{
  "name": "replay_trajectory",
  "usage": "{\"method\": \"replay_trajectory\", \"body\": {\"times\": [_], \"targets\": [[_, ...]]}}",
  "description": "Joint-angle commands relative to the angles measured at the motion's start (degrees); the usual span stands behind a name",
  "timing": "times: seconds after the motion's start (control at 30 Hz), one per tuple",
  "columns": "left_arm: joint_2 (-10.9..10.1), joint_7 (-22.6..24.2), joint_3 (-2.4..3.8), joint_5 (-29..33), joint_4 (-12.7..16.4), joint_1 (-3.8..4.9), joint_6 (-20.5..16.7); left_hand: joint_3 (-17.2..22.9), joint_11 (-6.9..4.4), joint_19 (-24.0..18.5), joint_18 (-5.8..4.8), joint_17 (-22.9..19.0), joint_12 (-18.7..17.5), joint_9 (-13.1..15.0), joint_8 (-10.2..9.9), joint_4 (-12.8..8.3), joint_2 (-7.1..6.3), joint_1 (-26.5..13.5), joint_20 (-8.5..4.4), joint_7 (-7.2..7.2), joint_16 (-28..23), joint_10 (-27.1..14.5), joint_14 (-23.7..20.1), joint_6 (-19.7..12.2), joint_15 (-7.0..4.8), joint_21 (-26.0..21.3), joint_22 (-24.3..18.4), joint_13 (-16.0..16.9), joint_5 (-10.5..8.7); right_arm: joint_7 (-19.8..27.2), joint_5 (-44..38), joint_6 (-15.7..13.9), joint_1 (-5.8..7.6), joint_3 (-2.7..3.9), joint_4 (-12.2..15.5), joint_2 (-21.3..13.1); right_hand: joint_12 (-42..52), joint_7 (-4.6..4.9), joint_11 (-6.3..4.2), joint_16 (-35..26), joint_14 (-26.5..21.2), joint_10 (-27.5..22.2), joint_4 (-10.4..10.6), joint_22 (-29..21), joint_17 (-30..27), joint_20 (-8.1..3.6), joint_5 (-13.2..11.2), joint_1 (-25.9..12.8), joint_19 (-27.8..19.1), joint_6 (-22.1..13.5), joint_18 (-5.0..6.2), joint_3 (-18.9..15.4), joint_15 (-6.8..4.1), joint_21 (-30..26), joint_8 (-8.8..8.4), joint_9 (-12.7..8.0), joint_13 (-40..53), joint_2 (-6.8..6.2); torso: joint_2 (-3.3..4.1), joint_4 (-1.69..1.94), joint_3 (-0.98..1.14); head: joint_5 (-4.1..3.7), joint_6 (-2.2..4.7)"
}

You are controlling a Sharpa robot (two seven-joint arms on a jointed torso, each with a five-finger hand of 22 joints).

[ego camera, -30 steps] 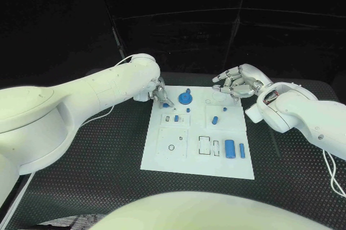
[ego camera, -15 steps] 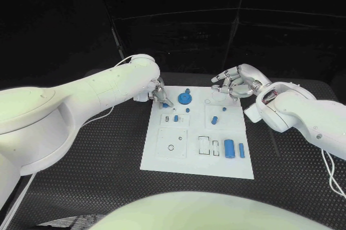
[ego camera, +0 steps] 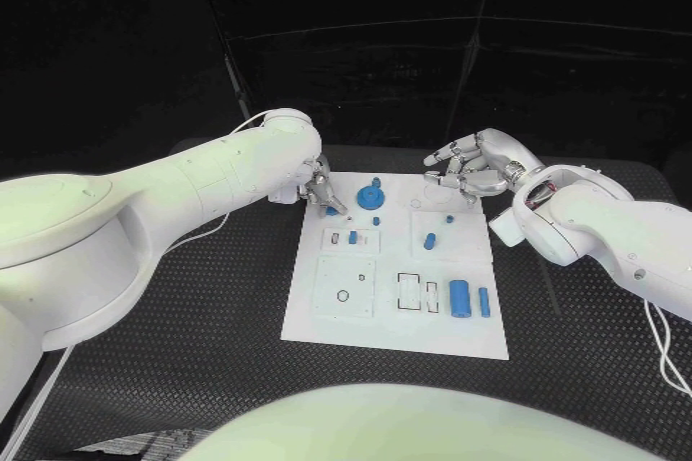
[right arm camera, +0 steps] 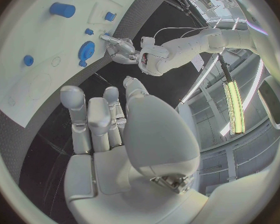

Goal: Assemble the parts on the task board

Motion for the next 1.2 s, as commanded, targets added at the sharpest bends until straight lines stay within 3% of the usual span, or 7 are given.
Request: {"method": "replay_trajectory", "body": {"times": [0.03, 0.17, 0.33, 0.37, 0.57, 1.07, 1.2], "targets": [[-0.33, -0.15, -0.06, -0.93, 0.51, -0.12, -0.33, 1.60, -0.03, 0.15, 0.12, 15.09, -0.33, -0.13, -0.29, -0.36, 0.50, 1.29, -0.33, -0.31, 0.18, -0.02, 5.94, -0.75, -0.56, -0.25, 3.13, -0.19, 0.22, 0.23, 0.15, 0.55, 0.09, 0.04, 0.06, 0.00, 0.11, -0.13, -0.14, -0.20, 0.15, -0.08, 0.28, -0.10, 0.07, 0.05, 0.22, -0.28, -0.30, -0.36, 0.76, 0.02, 0.01, -0.24, 0.38, -0.03, 0.08, 0.28, -0.01, 0.05, -0.02, 0.00, 0.01], [-0.85, -0.03, -0.06, -0.90, 1.18, -0.12, -0.61, 4.90, 0.04, -0.02, 0.19, 15.09, -0.62, -0.45, -0.87, -0.23, 0.30, 1.54, -0.39, -0.16, 0.18, -0.42, 5.94, -1.37, -0.54, -0.53, 2.94, -0.47, 0.28, 0.21, 0.15, 0.63, 0.09, 0.03, 0.03, -0.06, 0.11, -0.13, -0.14, -0.22, 0.15, -0.08, 0.30, -0.09, 0.06, 0.05, 0.26, -0.30, -0.29, -0.36, 0.75, 0.02, 0.01, -0.24, 0.39, -0.03, 0.07, 0.29, 0.00, 0.05, -0.02, 0.04, 0.01], [-1.44, 0.14, -0.06, -0.41, 1.71, -0.11, -0.85, 14.35, 0.13, -0.19, 0.26, 15.09, -0.86, -0.91, -1.54, 0.09, -2.54, 0.09, -0.35, 0.07, 0.18, -0.96, 5.94, -1.63, -0.42, -0.88, 2.83, -0.73, 0.65, 0.18, 0.16, 0.75, 0.09, 0.03, -0.04, -0.12, 0.11, -0.12, -0.13, -0.22, 0.16, -0.10, 0.41, -0.10, 0.11, 0.05, 0.43, -0.42, -0.29, -0.37, 0.75, 0.02, 0.01, -0.27, 0.40, -0.03, 0.04, 0.31, -0.04, 0.03, -0.02, 0.14, 0.01], [-1.55, 0.17, -0.06, -0.27, 1.81, -0.11, -0.88, 18.40, 0.17, -0.23, 0.27, 15.09, -0.88, -0.91, -1.48, 0.24, -4.08, -1.37, -0.28, 0.39, 0.18, -1.08, 5.94, -1.40, -0.36, -0.99, 2.83, -0.77, 0.62, 0.18, 0.16, 0.77, 0.09, 0.03, -0.06, -0.13, 0.11, -0.12, -0.12, -0.21, 0.16, -0.11, 0.43, -0.10, 0.13, 0.05, 0.46, -0.44, -0.28, -0.37, 0.75, 0.01, 0.01, -0.27, 0.40, -0.03, 0.04, 0.32, -0.03, 0.04, -0.02, 0.13, 0.01], [-1.94, 0.32, -0.06, 0.86, 2.18, -0.11, -0.97, 28.70, 0.43, -0.37, 0.37, 15.09, -0.93, -0.53, -1.16, -1.62, -7.62, -5.60, -0.15, 0.34, 0.18, -1.36, 5.94, -1.89, -0.01, -1.36, 2.79, -1.01, 0.76, 0.16, 0.23, 0.90, 0.09, 0.03, -0.17, -0.12, 0.14, -0.11, -0.11, -0.25, 0.16, -0.11, 0.60, -0.10, 0.14, 0.06, 0.72, -0.63, -0.26, -0.40, 0.75, 0.00, 0.02, -0.29, 0.42, -0.04, 0.03, 0.34, -0.02, 0.02, -0.04, 0.22, 0.01], [-2.85, 0.78, -0.06, 3.73, 3.02, -0.10, 0.22, 40.17, 0.90, -1.13, 0.63, 15.09, -1.79, 0.21, -0.69, -6.03, -9.25, -11.40, 0.23, 0.89, 0.18, -2.83, 5.94, -3.70, 0.09, -2.61, 2.00, -2.33, 1.54, 0.14, 0.38, 1.42, 0.07, 0.02, -0.80, 0.10, 0.25, -0.10, -0.10, -0.28, 0.17, -0.08, 0.80, -0.12, 0.19, 0.07, 0.99, -0.87, -0.25, -0.46, 0.75, -0.06, 0.04, -0.33, 0.43, -0.04, 0.10, 0.31, -0.02, 0.05, -0.03, 0.48, 0.01], [-3.25, 0.82, -0.06, 4.96, 3.41, -0.10, 0.34, 43.88, 1.09, -1.38, 0.73, 15.09, -2.03, 0.59, -0.37, -7.94, -9.29, -12.80, 0.38, 1.13, 0.18, -3.38, 5.94, -4.44, 0.25, -3.01, 1.77, -2.74, 3.67, 0.14, 0.42, 1.50, 0.04, 0.01, -1.00, 0.19, 0.25, -0.09, -0.09, -0.25, 0.18, -0.09, 0.86, -0.10, 0.24, 0.07, 1.03, -0.95, -0.24, -0.47, 0.74, -0.08, 0.04, -0.33, 0.43, -0.05, 0.08, 0.30, -0.02, 0.03, -0.03, 0.45, 0.01]]}}
